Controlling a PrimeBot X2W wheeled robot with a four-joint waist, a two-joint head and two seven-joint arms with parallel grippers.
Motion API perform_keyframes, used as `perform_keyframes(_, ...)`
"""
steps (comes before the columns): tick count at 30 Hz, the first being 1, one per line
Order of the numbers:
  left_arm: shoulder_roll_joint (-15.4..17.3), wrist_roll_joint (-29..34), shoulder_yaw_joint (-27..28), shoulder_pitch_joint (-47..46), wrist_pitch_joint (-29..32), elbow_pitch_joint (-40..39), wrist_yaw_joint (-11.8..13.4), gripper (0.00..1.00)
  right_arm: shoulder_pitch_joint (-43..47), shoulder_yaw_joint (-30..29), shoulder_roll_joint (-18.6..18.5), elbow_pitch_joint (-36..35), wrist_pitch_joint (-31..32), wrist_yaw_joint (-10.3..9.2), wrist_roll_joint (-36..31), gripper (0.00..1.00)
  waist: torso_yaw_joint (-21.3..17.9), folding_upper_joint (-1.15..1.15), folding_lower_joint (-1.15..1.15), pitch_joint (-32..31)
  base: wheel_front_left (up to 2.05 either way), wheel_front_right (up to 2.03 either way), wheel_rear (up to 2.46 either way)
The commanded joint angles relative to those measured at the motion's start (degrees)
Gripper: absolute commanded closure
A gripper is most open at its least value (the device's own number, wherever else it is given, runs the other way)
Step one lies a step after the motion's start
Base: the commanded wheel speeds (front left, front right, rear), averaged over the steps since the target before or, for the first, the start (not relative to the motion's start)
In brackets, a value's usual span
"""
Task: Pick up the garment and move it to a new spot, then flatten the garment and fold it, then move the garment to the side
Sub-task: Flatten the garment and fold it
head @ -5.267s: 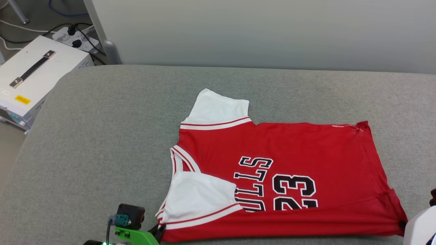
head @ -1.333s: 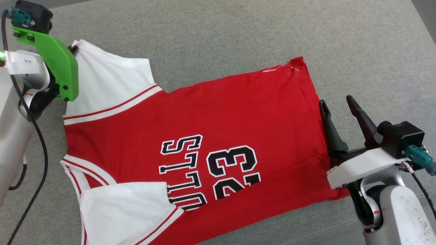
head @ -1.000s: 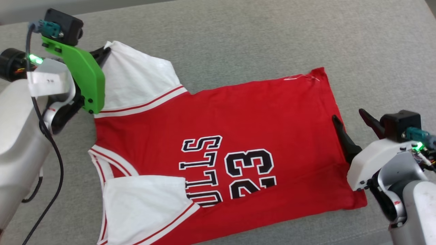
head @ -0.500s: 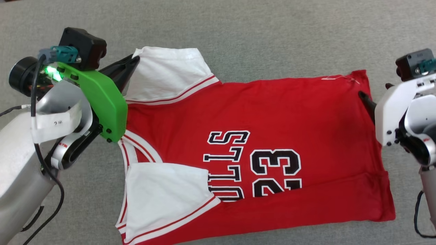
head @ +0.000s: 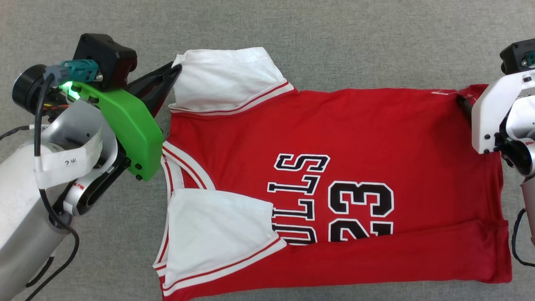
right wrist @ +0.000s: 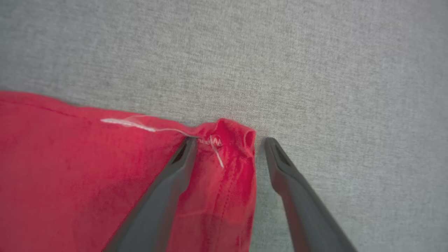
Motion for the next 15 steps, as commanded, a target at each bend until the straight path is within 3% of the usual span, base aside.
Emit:
perform_keyframes(1, 0.07, 0.21, -0.03, 0.15, 0.0, -0.14, 0.26, 1.0, -0.71, 0.14, 0.47, 1.46, -0.61, -0.05, -0.55, 0.0, 0.3, 0.66, 0.0, 0.33, 0.0, 0.0, 0.0)
perform_keyframes(3, 0.01, 0.22, -0.11, 0.1, -0.08, 0.05, 0.16, 1.0, -0.92, 0.49, 0.6, 2.88, -1.27, -0.05, -0.66, 0.0, 0.41, 0.66, 0.0, 0.4, 0.0, 0.0, 0.0)
perform_keyframes(4, -0.04, 0.2, -0.14, 0.09, -0.12, 0.18, 0.12, 1.0, -1.02, 0.62, 0.64, 3.48, -1.6, -0.05, -0.63, 0.5, 0.44, 0.66, 0.0, 0.39, 0.0, 0.0, 0.0)
perform_keyframes(5, -0.1, 0.17, -0.18, 0.1, -0.22, 0.38, 0.07, 1.0, -1.14, 0.84, 0.62, 4.23, -1.93, -0.05, -0.53, 0.65, 0.48, 0.66, 0.0, 0.35, 0.0, 0.0, 0.0)
perform_keyframes(6, -0.12, 0.16, -0.2, 0.12, -0.3, 0.6, 0.03, 1.0, -1.23, 1.01, 0.58, 4.77, -2.18, -0.05, -0.45, 1.0, 0.5, 0.66, 0.0, 0.27, 0.0, 0.0, 0.0)
perform_keyframes(15, -1.0, -0.39, -0.13, 1.8, -2.7, 4.15, 0.38, 1.0, -1.42, 1.76, -0.26, 5.68, -9.11, -0.05, 0.42, 1.0, 0.53, 0.66, 0.0, -3.47, 0.0, 0.0, 0.0)
